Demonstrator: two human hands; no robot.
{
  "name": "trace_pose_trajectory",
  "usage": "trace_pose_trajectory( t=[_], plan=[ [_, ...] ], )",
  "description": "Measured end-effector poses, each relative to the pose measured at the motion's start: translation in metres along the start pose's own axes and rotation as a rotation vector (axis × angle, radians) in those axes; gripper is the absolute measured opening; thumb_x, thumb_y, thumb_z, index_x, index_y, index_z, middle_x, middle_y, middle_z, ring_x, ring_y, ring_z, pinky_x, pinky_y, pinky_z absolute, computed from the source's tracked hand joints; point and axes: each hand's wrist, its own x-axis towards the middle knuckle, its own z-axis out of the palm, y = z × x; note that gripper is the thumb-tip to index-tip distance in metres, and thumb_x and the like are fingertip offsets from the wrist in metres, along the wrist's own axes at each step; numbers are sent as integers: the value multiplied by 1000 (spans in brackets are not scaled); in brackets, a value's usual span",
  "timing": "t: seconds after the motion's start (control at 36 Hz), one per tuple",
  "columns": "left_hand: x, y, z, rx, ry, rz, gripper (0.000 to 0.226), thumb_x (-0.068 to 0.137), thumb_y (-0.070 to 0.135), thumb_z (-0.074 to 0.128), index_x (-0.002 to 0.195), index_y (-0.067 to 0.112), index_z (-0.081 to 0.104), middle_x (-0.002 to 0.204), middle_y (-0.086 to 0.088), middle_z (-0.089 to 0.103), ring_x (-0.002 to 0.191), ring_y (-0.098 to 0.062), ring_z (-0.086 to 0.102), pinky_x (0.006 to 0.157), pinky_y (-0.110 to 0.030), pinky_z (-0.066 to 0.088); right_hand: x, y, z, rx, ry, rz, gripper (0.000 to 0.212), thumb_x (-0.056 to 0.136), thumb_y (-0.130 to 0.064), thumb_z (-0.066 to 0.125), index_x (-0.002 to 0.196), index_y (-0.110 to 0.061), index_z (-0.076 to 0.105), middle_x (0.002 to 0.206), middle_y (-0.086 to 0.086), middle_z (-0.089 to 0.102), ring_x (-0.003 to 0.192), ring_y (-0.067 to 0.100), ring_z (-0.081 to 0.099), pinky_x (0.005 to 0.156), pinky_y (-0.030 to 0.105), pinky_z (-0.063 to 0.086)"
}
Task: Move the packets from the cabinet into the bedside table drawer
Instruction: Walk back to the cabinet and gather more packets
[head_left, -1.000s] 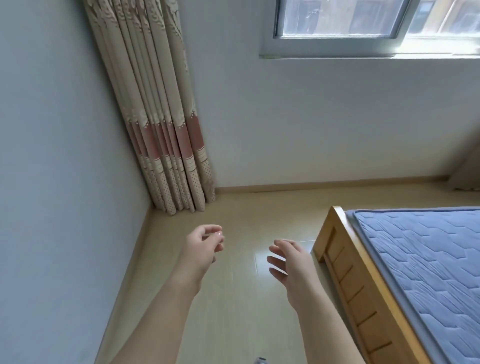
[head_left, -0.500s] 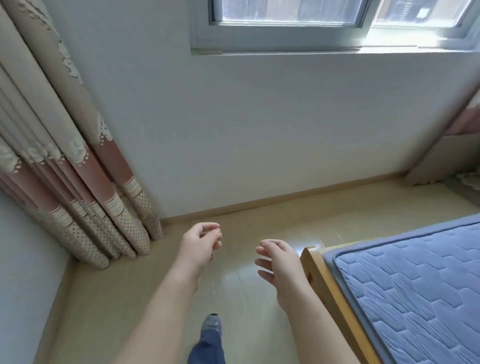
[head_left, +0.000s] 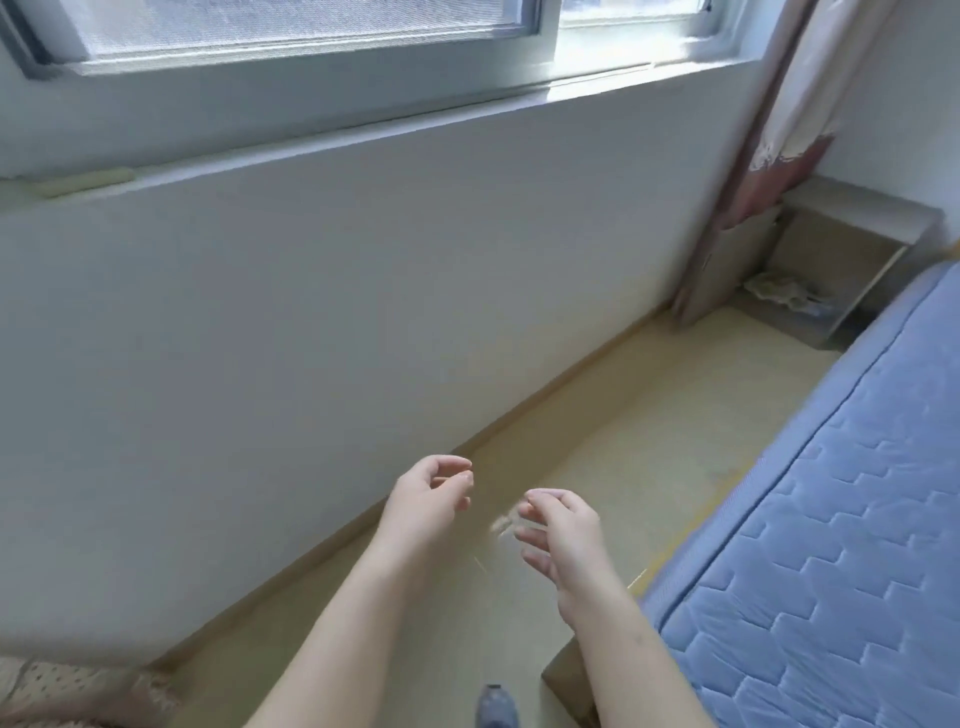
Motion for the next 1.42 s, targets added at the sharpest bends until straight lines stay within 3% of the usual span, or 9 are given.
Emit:
trace_pose_trajectory(
  t=[0.11,0.25,0.39,0.56,0.72,0.83,0.97,1.14,1.42],
  plan=[
    [83,32,28,13,-58,-2,12,93,18,53,93,27,61,100,0,65,88,-13,63,75,-26,46,79,-42,-1,38,51,-26,14,95,-16,50,82,-17,55,83,0,58,69,15,54,62,26,41],
    [184,84,63,41,-87,8,12,93,18,54,90,27,61,95,1,64,76,-10,60,74,-26,44,177,-111,-3,46,47,-48,13,94,-16,51,82,-18,55,82,-2,59,70,14,56,62,25,43],
    [275,146,99,52,-101,38,13,94,16,54,91,27,60,97,3,62,81,-7,62,64,-19,45,263,-185,-13,68,85,-103,13,94,-16,51,82,-18,55,83,-1,59,70,14,56,63,25,42],
    [376,192,147,105,-158,42,12,94,18,54,92,28,61,102,1,65,91,-13,63,82,-29,47,353,-236,-33,100,138,-67,11,94,-17,51,85,-18,57,86,0,61,73,15,57,65,26,44],
    [496,246,211,148,-268,94,10,94,20,53,94,27,60,107,0,65,89,-11,63,73,-25,46,461,-293,-57,138,243,-60,11,94,-17,50,85,-18,57,90,0,61,75,15,58,67,27,46],
    [565,291,255,168,-357,118,10,94,21,53,93,28,60,105,0,65,90,-12,62,75,-26,46,522,-344,-75,154,304,-69,11,94,-19,50,86,-19,57,92,-1,61,78,15,58,68,27,46],
    [634,345,325,194,-452,149,13,93,18,53,91,28,61,99,1,64,83,-11,60,78,-26,46,579,-402,-118,219,433,-113,13,94,-17,49,84,-20,55,88,-3,59,75,13,56,69,26,45],
    [679,370,430,252,-632,101,11,93,16,54,92,25,61,87,5,63,74,-7,58,68,-21,43,633,-425,-189,343,598,-59,12,94,-17,50,84,-20,56,91,-1,61,79,16,58,71,28,46],
    [756,425,636,294,-683,117,12,92,14,55,89,24,61,90,0,64,80,-14,59,70,-23,43,741,-505,-360,359,646,-59,12,93,-16,50,83,-20,56,91,-1,61,82,17,58,69,26,46]
  ],
)
